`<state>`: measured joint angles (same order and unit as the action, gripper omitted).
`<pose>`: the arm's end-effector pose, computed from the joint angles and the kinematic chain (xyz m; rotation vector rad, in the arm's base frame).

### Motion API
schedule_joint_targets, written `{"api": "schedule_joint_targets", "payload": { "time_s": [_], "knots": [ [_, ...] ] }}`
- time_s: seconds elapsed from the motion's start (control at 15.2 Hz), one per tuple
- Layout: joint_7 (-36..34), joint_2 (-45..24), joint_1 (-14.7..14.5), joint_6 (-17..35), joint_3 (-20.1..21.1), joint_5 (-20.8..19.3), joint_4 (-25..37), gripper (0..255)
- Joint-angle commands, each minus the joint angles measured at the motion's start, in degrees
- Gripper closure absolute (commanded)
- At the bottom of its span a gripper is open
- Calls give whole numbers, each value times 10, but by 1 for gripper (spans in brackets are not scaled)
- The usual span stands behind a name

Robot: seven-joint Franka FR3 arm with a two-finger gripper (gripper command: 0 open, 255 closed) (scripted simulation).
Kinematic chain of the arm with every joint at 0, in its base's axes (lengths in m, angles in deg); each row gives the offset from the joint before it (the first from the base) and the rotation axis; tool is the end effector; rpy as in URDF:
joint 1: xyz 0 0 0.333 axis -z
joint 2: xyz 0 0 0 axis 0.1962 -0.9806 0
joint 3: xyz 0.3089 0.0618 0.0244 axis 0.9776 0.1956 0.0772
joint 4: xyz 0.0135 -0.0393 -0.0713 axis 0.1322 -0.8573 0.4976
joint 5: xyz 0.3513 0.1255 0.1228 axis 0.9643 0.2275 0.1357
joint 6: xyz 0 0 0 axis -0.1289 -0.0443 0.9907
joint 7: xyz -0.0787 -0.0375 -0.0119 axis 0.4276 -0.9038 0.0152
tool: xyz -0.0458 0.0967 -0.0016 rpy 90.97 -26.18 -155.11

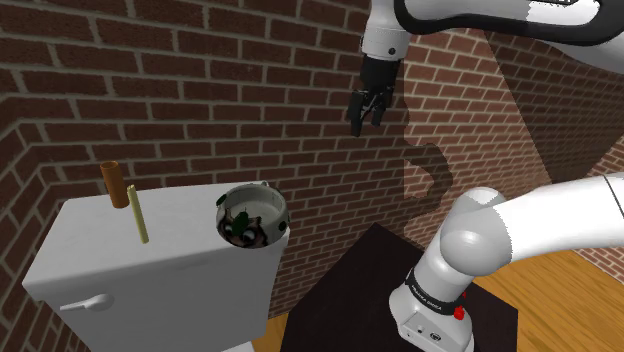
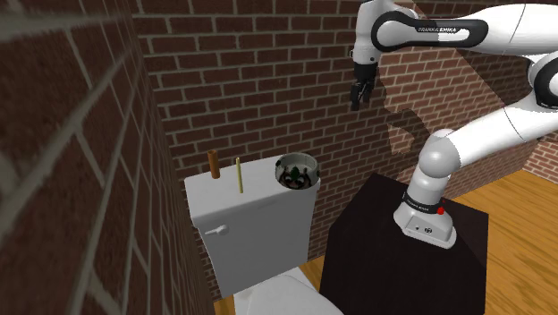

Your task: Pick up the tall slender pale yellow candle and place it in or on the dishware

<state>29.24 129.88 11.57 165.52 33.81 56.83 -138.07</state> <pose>0.3055 0.0212 0.5894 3.0517 -0.0615 -0.0545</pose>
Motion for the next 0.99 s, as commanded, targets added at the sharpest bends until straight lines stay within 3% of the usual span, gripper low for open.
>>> {"api": "schedule_joint_targets", "payload": {
  "time_s": [0.0,0.53,0.92],
  "knots": [
    [0,0,0,0,0,0,0,0],
    [-105,-95,-21,74,84,57,27,0],
    [-182,-189,-29,125,144,75,76,0]
  ]
}}
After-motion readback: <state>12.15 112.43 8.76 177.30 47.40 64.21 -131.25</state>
